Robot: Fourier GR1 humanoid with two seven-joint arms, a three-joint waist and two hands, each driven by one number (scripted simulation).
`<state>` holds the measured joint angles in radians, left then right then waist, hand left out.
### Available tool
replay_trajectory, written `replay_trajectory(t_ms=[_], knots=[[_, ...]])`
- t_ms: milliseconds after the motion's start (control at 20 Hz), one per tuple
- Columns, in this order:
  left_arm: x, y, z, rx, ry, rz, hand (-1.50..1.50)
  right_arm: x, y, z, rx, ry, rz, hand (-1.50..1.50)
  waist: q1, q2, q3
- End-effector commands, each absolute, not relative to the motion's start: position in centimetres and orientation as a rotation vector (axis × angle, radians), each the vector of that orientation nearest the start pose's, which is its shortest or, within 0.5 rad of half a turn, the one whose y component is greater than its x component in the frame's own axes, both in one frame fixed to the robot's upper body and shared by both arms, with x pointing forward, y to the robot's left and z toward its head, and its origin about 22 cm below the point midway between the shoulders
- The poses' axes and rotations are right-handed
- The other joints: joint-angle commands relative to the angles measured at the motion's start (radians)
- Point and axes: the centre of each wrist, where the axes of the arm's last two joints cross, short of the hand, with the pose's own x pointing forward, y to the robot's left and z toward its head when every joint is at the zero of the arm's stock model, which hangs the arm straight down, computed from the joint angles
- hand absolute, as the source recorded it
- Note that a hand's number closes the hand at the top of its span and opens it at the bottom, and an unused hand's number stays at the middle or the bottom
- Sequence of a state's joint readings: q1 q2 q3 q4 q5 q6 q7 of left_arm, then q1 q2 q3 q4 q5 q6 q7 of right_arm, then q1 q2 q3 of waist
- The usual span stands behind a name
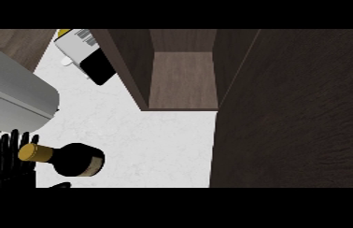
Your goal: Pick up the wine, place it into the cabinet and close the cabinet
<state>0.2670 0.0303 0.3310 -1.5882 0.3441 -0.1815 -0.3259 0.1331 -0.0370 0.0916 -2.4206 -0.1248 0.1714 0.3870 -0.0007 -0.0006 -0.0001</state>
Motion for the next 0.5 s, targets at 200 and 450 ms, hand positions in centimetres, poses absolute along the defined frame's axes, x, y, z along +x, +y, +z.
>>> replay_trajectory(t_ms=[200, 450], knots=[[16.6, 32.6, -6.8, 0.051, -1.726, 0.452, -1.5, 15.5, -23.1, 18.2, 0.193, -1.9, 0.203, -1.5, 0.001, 0.001, 0.0], [16.5, 32.2, -8.6, 0.027, -1.704, 0.439, -1.5, 15.4, -21.8, 16.0, 0.192, -1.921, 0.202, -1.5, 0.0, 0.0, 0.0]])
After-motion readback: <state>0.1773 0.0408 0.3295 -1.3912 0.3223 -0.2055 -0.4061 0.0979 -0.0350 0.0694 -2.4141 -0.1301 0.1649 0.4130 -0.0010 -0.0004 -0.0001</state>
